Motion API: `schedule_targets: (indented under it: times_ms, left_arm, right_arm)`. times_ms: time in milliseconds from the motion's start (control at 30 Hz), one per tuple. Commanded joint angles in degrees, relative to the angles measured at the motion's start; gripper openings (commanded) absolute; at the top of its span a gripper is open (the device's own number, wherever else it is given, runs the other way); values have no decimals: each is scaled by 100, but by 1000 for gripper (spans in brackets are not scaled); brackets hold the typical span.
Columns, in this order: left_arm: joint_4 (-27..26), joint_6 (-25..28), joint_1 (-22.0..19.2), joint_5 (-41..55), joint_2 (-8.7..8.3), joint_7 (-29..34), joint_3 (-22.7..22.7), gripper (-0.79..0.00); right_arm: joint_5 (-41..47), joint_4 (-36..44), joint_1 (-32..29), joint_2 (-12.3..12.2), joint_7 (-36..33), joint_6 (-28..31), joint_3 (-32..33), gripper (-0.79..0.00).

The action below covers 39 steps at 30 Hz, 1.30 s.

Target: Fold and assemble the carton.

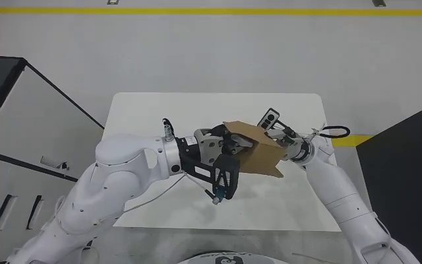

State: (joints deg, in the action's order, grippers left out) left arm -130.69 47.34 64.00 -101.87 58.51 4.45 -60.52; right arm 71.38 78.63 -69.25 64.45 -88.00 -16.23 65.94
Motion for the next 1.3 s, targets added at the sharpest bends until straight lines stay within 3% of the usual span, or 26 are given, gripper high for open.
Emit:
schedule_targets:
  times_ms: [0, 433, 1033, 1267]
  left_arm:
    - [-5, 7, 1, -5, 0, 9, -2, -785]
    - [-83, -40, 114, 134, -30, 31, -321, -785]
    - [-121, 2, 111, -66, -13, 67, -33, -785]
    - [-173, -1, 136, -43, -25, 138, -167, -785]
  right_arm:
    - [3, 0, -5, 0, 0, 3, 4, -785]
    - [8, -58, -34, 9, 0, 48, 22, -785]
    - [-23, 27, -81, 21, 0, 74, 1, -785]
    - [-21, 9, -99, 24, 0, 88, 29, -785]
